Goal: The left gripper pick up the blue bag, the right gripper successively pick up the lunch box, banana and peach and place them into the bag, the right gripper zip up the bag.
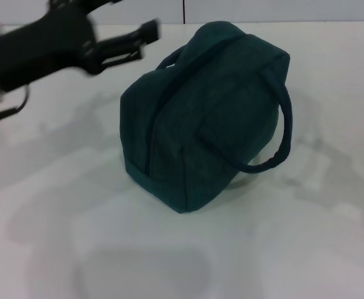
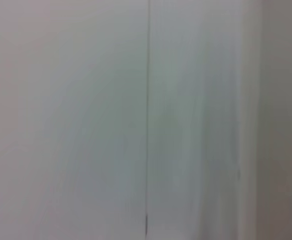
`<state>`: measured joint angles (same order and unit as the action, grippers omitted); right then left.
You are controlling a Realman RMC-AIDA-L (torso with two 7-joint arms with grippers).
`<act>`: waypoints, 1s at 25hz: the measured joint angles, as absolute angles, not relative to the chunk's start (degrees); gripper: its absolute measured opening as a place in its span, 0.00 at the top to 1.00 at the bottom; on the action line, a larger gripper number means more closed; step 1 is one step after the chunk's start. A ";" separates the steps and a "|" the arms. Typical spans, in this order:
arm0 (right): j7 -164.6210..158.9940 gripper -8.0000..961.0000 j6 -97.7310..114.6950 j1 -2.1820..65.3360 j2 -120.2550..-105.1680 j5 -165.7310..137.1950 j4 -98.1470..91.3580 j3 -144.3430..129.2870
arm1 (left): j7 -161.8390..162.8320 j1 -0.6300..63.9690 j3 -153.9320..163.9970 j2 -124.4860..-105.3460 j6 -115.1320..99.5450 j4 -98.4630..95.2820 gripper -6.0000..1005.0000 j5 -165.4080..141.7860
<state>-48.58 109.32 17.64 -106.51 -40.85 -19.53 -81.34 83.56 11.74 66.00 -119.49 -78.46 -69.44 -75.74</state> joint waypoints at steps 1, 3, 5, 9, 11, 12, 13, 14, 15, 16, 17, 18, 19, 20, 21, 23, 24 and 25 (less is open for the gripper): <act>-47.08 0.09 110.07 16.75 -106.46 -42.67 -21.06 -81.33 | 81.09 11.59 63.91 -119.47 -81.66 -66.65 0.29 -74.70; -45.33 0.09 110.38 15.93 -106.51 -44.95 -22.32 -81.32 | 77.31 11.32 59.95 -119.38 -87.74 -61.91 0.24 -74.71; -43.95 0.09 110.39 15.33 -106.75 -47.65 -23.15 -81.32 | 73.78 10.72 56.61 -119.30 -93.38 -57.83 0.20 -76.59; -42.55 0.09 108.78 15.12 -107.50 -54.90 -23.32 -81.30 | 69.91 7.78 53.51 -119.33 -97.92 -53.93 0.11 -84.97; -42.27 0.09 107.01 15.16 -107.83 -57.19 -23.13 -81.30 | 68.64 6.37 53.49 -119.48 -97.95 -53.06 0.11 -88.93; -42.01 0.09 105.02 15.11 -108.12 -58.69 -23.07 -81.29 | 67.43 5.57 53.56 -119.56 -97.99 -52.05 0.11 -90.83; -41.82 0.09 103.13 15.02 -108.42 -59.83 -23.03 -81.29 | 66.24 4.95 53.64 -119.59 -98.03 -50.87 0.11 -91.61; -41.72 0.09 101.30 14.94 -108.76 -60.67 -22.93 -81.30 | 64.89 4.30 53.68 -119.60 -98.06 -49.70 0.11 -92.18; -41.68 0.09 99.95 14.91 -108.93 -61.27 -22.77 -81.29 | 63.02 3.46 53.69 -119.60 -98.07 -48.17 0.11 -92.39; -41.65 0.09 98.20 14.86 -109.22 -62.18 -22.44 -81.29 | 61.80 3.10 53.68 -119.61 -98.02 -47.16 0.11 -92.43; -41.58 0.09 97.17 14.84 -109.43 -62.76 -22.05 -81.29 | 60.13 2.72 53.62 -119.61 -97.89 -45.91 0.11 -92.51; -41.43 0.09 95.81 14.81 -109.72 -63.40 -21.42 -81.29 | 58.53 2.56 53.59 -119.62 -97.72 -44.45 0.11 -92.89; -41.29 0.09 94.76 14.83 -110.06 -63.82 -20.63 -81.31 | 57.26 2.49 53.56 -119.61 -97.56 -43.44 0.11 -93.20; -41.18 0.09 93.93 14.87 -110.33 -64.10 -20.08 -81.32 | 55.74 2.45 53.55 -119.62 -97.25 -41.99 0.11 -93.75; -41.08 0.09 93.25 14.90 -110.54 -64.34 -19.60 -81.32 | 54.67 2.44 53.54 -119.62 -96.83 -41.00 0.11 -94.38; -41.02 0.09 91.06 14.98 -111.14 -65.29 -18.74 -81.34 | 53.70 2.41 53.52 -119.61 -95.98 -39.86 0.11 -95.16; -41.02 0.09 90.10 15.04 -111.39 -65.88 -18.54 -81.34 | 53.48 2.39 53.52 -119.62 -95.54 -39.41 0.11 -95.38; -41.02 0.09 89.75 15.05 -111.56 -66.19 -18.48 -81.34 | 53.11 2.38 53.51 -119.60 -95.05 -38.94 0.11 -95.53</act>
